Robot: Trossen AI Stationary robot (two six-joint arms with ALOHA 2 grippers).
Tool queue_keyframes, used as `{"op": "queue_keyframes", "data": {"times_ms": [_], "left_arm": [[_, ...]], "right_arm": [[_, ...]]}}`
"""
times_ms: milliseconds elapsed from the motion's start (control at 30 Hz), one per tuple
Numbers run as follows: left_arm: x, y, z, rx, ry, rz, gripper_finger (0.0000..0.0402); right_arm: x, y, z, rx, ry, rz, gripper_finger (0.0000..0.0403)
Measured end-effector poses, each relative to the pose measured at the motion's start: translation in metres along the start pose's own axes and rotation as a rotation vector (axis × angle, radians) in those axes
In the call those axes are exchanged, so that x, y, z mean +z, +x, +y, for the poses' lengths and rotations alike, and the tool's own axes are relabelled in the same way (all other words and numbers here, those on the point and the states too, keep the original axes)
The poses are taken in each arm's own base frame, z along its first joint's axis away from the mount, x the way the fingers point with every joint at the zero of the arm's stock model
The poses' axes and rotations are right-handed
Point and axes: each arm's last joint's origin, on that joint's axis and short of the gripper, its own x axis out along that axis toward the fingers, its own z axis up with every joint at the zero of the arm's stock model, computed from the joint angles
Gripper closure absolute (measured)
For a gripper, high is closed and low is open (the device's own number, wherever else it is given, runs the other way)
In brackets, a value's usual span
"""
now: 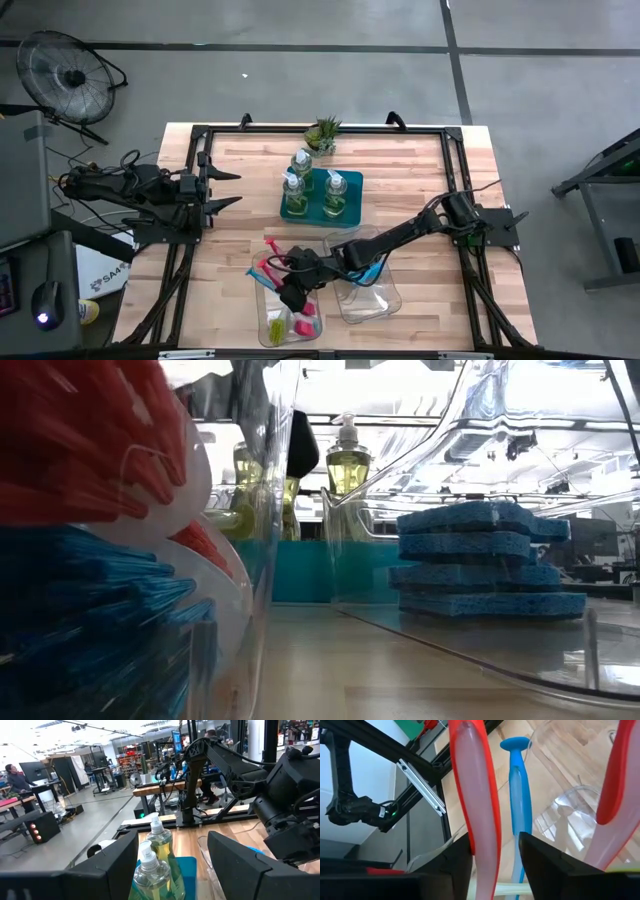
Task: Pick & Place Kitchen Sink Supplies
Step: Put the red dish brush into the left transparent bin, then return to Home Position
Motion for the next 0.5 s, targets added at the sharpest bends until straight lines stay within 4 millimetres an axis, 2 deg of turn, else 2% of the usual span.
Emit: {"op": "queue_keyframes", "data": {"times_ms": [267,500], "left_arm": [[0.0,0.0,0.0,0.0,-0.008,0.0,0.0168],[0.0,0.0,0.0,0.0,-0.008,0.0,0.0168]], "right_arm": [[-0.0005,0.0,-0.003,-0.015,0.0,0.029,0.0219],[0.0075,0.0005,-0.009,0.008,0.017,0.069,0.0211]]}}
